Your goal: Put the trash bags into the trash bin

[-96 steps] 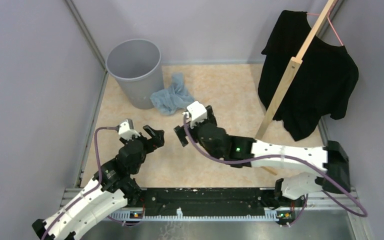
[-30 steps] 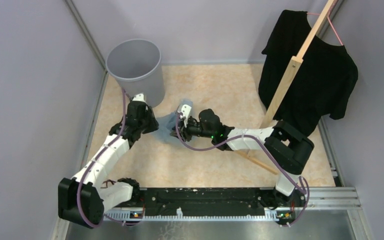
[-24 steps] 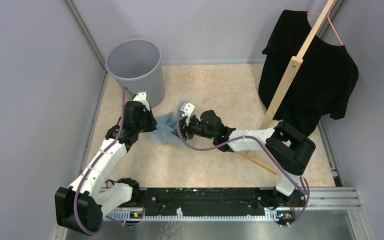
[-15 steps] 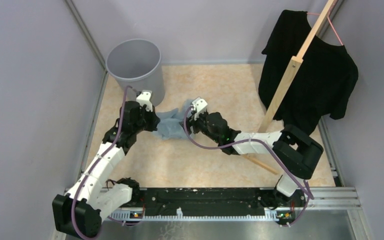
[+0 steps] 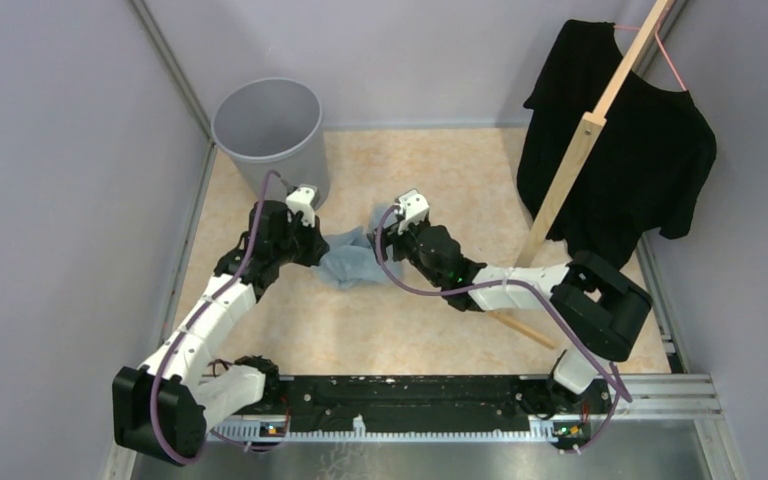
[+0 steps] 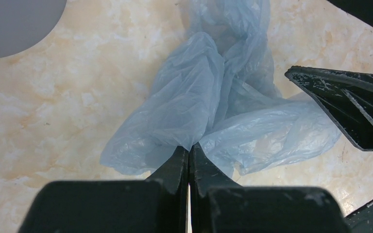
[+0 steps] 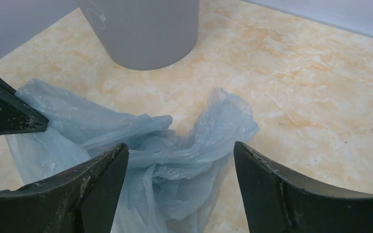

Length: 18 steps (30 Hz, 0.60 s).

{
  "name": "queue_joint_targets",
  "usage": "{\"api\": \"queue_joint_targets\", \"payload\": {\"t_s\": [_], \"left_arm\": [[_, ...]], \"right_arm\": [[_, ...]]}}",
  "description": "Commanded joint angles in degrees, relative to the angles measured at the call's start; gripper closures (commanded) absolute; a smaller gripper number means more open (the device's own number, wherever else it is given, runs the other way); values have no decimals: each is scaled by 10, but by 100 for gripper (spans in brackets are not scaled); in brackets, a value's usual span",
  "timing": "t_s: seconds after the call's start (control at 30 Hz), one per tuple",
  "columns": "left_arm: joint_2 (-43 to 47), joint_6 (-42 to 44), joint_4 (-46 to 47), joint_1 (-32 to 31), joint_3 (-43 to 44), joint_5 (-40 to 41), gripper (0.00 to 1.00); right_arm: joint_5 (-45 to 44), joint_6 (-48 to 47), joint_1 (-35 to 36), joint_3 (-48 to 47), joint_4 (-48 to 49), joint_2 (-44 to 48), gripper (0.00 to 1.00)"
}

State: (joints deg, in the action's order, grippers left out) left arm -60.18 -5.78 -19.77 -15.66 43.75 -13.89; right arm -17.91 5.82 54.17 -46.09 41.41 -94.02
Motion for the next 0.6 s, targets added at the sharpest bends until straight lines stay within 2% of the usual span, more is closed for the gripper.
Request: {"api": "queue_joint_targets", "payload": {"t_s": [0.0,0.07,0.13,0.23,0.37,0.43,0.57], "left_arm": [[11,12,15,1,10,-7,100],[21,11,14,1,9,4,100],[37,11,19,1,4,0,100],[60,20,43,1,-11,-32,100],[60,19,58,1,-18,-84,100],[53,18,59,1,-15,-105,100],[49,16,58,1,-15,-101,100]], "right_arm": [[41,38,-20,-18,6,6,21],[147,66,-49,-10,23,9,29],[173,77,-58,0,39,17,30],[107,72,-58,-12,6,10,22],[-23,103,-66,-112,-180,-54,16],[-13,140,-82,-165,-266,-91,17],[13,184,-93,-183,-285,-119,17]]}}
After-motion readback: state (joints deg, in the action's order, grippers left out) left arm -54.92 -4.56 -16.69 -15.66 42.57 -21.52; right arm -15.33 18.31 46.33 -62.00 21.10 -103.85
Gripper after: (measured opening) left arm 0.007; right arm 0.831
